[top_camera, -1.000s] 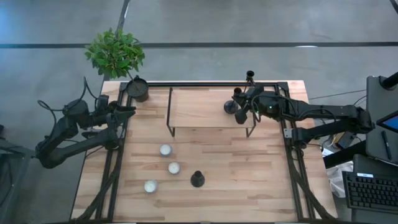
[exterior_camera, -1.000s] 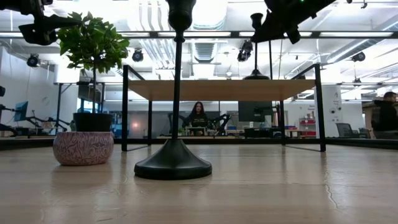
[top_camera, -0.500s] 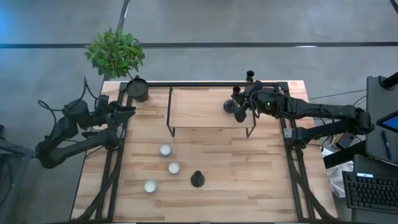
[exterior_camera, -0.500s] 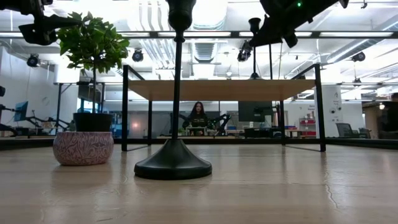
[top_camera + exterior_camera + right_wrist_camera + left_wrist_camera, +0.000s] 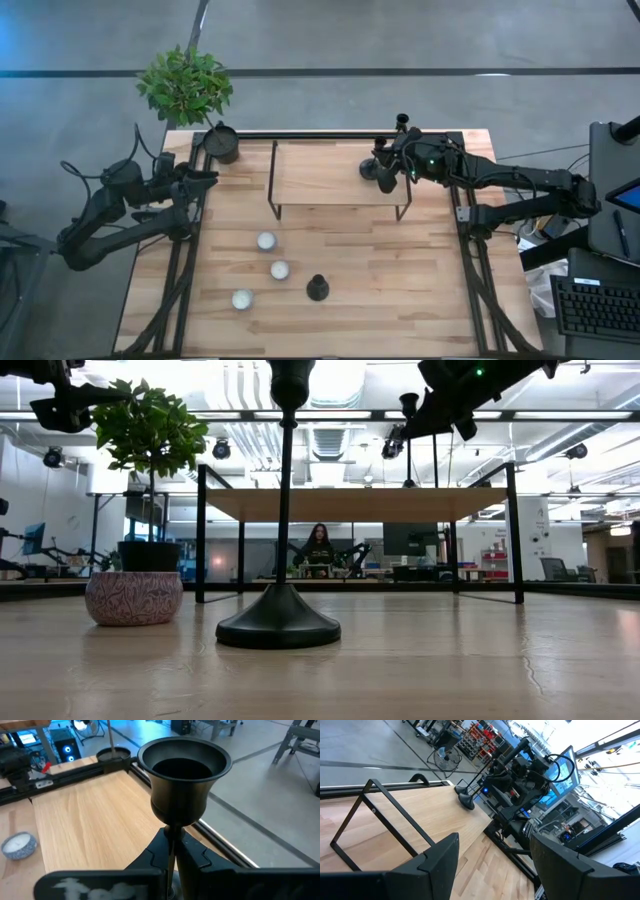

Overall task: Pick & Place candle stick holders
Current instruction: Put the top black candle holder on the shelf

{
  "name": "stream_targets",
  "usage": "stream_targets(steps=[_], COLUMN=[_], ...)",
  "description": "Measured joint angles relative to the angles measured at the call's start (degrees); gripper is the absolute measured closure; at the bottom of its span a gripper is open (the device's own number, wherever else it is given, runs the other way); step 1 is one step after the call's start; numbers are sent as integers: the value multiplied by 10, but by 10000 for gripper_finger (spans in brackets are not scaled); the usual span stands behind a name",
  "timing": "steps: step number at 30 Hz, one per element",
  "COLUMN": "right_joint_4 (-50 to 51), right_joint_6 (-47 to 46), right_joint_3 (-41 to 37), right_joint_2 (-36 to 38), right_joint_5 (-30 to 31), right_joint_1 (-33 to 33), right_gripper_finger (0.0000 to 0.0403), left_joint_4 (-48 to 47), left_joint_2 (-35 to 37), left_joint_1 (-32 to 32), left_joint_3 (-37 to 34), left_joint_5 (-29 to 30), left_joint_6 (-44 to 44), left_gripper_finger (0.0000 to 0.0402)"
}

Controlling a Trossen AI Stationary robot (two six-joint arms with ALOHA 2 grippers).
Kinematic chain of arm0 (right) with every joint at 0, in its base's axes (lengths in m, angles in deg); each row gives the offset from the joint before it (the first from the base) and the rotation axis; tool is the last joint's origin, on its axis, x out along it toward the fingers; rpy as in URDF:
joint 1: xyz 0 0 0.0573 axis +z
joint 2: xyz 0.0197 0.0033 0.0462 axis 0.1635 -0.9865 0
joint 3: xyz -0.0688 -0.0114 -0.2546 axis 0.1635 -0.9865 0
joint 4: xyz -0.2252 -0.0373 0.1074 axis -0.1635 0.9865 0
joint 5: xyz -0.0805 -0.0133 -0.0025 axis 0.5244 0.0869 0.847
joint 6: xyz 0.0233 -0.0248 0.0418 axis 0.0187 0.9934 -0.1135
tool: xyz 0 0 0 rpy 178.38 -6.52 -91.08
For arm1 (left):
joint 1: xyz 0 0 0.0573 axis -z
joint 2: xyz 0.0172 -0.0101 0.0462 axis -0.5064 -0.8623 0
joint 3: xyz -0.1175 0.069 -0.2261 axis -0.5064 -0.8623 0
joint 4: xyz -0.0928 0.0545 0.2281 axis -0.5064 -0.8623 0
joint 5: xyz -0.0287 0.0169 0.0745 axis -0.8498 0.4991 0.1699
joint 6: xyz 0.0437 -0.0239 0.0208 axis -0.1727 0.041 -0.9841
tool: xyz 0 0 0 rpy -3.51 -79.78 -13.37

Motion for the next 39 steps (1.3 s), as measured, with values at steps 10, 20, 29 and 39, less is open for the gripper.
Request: stream_targets(steps=[10, 20, 29, 39], right_joint_4=[0, -1, -5, -19], right_joint_6=[-3, -9, -12, -7], right_joint_3=[-9, -13, -15, -16], right_joint_2=[0, 0, 0, 0], right_joint_5=[-9, -9, -22, -26], right_joint_1=[0, -11, -13, -13], right_gripper_finger=[392, 391, 390, 354], left_joint_4=[0, 0, 0, 0], left_joint_2=[0, 0, 0, 0], left_joint_1=[0, 0, 0, 0], left_joint_3=[0, 0, 0, 0], left_joint_5=[0, 0, 0, 0], left_joint_6=[0, 0, 0, 0], left_gripper_finger=[161, 161, 161, 161])
